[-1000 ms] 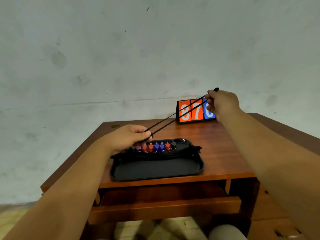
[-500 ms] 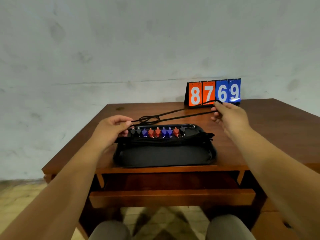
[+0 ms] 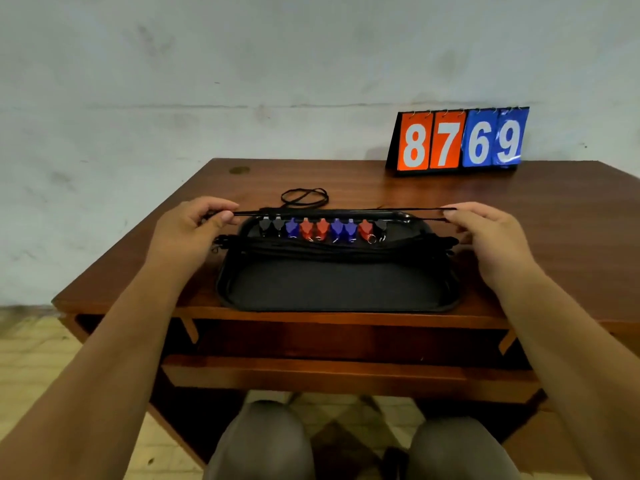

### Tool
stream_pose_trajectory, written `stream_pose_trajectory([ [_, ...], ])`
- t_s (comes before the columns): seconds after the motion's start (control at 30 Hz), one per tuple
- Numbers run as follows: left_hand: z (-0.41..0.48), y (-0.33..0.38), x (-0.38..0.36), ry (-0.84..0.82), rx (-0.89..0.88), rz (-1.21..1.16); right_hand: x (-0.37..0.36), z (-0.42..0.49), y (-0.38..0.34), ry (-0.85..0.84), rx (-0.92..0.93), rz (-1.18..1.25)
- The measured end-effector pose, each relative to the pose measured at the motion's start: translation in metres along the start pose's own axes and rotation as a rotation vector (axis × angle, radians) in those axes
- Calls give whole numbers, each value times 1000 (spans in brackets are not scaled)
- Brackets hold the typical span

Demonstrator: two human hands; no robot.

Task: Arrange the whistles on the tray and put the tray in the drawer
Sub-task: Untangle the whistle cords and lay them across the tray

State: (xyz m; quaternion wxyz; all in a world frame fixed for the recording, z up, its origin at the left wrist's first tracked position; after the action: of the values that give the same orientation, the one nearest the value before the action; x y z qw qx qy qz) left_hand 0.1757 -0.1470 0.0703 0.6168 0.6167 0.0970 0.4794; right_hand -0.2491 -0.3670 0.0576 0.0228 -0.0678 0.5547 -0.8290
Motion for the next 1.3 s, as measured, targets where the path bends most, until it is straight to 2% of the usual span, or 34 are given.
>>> stream_pose_trajectory([
  [0.13,-1,-6,-4,-82,103,-142,0,3,4,-4,15,-25],
  [0.4,-7,-3,-4,-107,77,-13,-1,0,7,-55,44,-103],
  [0.77,-8,-7,-6,-136,137,-14,-7,0,9,-165,90,-306],
  [1.3,-7,-6,-6,-98,173,-39,-12,-5,-2,-173,73,-242],
])
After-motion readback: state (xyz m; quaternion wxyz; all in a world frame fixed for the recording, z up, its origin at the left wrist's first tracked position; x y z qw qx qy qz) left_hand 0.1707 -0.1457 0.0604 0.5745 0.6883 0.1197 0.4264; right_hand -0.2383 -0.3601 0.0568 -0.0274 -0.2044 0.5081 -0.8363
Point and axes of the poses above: each hand's wrist, its own z-axis towards the middle knuckle, its own x-axis out of the back of the hand, y = z × x, the point moved 6 cm from there along z, towards the middle knuckle, and after that the axes turned 15 degrees about x, right-handed, at the moved point
